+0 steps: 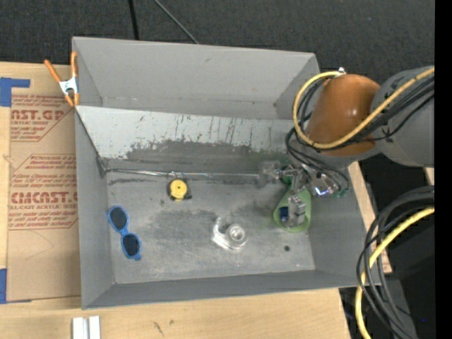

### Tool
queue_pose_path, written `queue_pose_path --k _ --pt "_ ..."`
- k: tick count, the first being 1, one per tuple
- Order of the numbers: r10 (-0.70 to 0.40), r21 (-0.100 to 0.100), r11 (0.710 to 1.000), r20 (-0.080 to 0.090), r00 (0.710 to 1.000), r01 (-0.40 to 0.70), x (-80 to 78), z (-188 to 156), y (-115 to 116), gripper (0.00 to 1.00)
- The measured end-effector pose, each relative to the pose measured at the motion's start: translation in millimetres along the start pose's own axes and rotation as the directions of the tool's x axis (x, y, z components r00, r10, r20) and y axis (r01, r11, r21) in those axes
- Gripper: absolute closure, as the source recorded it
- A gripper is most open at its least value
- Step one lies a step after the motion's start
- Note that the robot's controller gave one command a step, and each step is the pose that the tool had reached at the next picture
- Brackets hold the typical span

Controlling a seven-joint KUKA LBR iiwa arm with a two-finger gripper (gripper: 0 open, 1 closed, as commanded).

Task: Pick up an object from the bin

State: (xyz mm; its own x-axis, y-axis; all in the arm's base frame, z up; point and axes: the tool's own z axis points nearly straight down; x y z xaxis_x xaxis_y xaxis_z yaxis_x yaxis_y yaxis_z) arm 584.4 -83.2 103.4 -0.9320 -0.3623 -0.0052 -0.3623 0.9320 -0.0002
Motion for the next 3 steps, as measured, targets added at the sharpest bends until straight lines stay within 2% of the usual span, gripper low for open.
queue_pose_path --k 1,2,3 --pt "-0.41 -0.006 0.912 -0.006 0.912 0.41 23.7 26.4 -39.3 0.0" --pt "-0.41 -0.018 0.912 -0.015 0.912 0.41 26.1 27.1 -37.3 1.0" --pt "-0.429 0.005 0.903 0.002 0.903 0.429 19.4 -117.3 -30.6 1.0"
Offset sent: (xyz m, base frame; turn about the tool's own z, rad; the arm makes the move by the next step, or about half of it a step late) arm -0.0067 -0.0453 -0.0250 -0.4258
